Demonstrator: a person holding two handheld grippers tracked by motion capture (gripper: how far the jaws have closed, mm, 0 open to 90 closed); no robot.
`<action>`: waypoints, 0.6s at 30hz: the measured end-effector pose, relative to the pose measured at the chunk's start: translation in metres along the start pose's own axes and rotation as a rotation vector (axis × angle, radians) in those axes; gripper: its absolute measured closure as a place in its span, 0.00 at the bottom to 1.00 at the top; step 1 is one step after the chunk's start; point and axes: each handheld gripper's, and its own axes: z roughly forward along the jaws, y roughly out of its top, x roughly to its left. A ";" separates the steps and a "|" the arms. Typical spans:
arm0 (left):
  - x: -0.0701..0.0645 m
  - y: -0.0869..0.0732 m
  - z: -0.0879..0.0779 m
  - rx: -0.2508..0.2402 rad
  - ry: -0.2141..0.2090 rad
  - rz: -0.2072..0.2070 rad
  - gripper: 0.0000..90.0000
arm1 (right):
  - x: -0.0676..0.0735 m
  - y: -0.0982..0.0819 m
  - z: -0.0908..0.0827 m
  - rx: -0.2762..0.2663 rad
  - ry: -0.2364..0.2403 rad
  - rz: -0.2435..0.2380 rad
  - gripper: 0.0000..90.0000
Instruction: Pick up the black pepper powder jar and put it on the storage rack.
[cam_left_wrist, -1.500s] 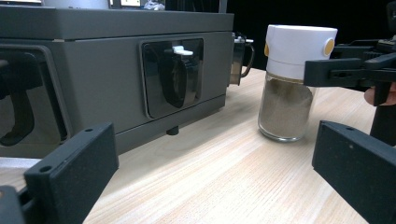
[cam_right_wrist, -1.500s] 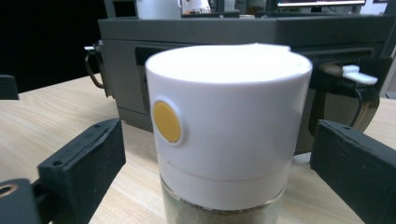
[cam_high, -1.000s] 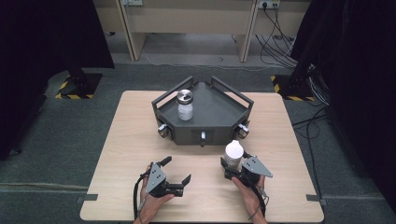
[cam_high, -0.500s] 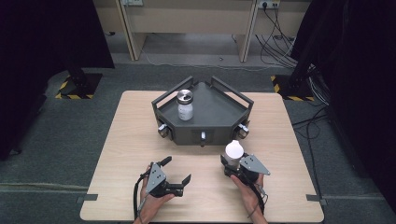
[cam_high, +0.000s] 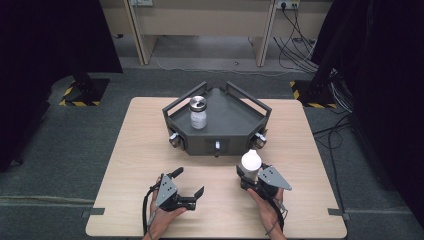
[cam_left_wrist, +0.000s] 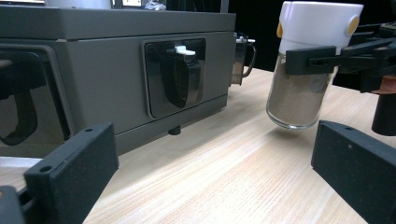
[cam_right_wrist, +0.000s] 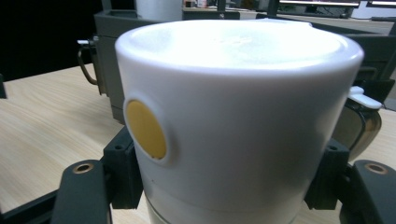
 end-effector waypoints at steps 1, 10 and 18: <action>0.000 0.000 0.000 0.000 0.001 -0.001 0.00 | 0.000 0.001 -0.001 -0.001 0.003 -0.001 0.34; 0.000 0.000 0.000 -0.004 0.004 -0.002 0.00 | 0.002 0.011 -0.004 -0.004 0.036 -0.002 0.34; 0.000 -0.001 0.000 0.000 0.003 -0.002 0.00 | 0.003 0.023 -0.008 -0.012 0.068 -0.018 0.34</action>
